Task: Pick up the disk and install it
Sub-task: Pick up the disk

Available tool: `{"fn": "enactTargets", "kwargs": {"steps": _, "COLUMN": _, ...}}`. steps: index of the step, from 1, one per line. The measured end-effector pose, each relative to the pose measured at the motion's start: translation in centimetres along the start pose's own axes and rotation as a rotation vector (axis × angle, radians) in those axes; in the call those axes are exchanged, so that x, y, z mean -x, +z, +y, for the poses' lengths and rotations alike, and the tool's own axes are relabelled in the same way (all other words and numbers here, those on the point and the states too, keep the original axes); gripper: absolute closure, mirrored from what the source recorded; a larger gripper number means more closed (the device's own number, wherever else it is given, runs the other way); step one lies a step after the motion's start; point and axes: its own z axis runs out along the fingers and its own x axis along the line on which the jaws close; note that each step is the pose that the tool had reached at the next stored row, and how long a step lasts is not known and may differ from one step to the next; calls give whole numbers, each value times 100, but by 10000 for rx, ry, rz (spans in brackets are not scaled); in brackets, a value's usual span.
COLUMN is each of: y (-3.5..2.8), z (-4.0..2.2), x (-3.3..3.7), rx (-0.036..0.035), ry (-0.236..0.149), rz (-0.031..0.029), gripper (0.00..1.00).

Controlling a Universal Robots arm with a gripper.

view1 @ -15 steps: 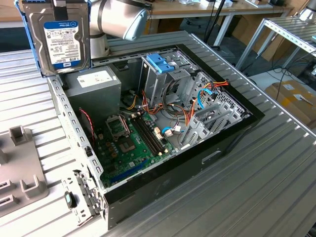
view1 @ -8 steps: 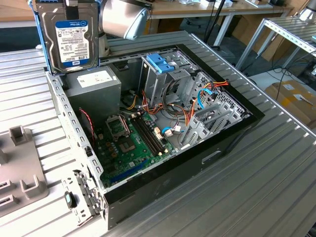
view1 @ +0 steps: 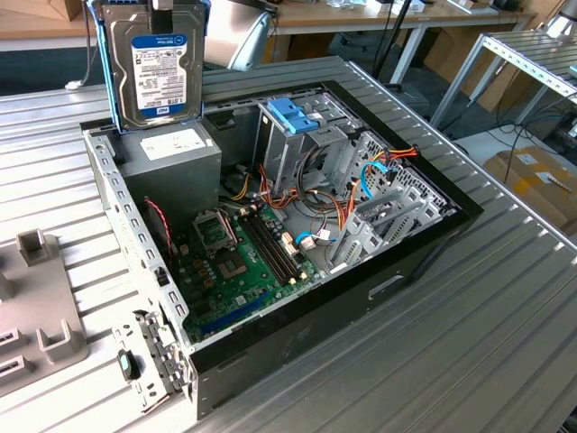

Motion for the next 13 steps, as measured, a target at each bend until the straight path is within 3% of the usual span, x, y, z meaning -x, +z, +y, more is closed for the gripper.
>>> {"fn": "enactTargets", "kwargs": {"steps": 3, "y": 0, "z": -4, "x": 2, "rx": 0, "ry": 1, "rz": 0, "gripper": 65}}
{"fn": "enactTargets", "kwargs": {"steps": 6, "y": 0, "z": -47, "x": 2, "rx": 0, "ry": 1, "rz": 0, "gripper": 65}}
{"fn": "enactTargets", "kwargs": {"steps": 9, "y": -1, "z": -251, "x": 7, "rx": 0, "ry": 0, "rz": 0, "gripper": 65}}
{"fn": "enactTargets", "kwargs": {"steps": 11, "y": 0, "z": -299, "x": 8, "rx": 0, "ry": 0, "rz": 0, "gripper": 65}}
{"fn": "enactTargets", "kwargs": {"steps": 13, "y": 2, "z": -401, "x": 10, "rx": 0, "ry": 0, "rz": 1, "gripper": 65}}
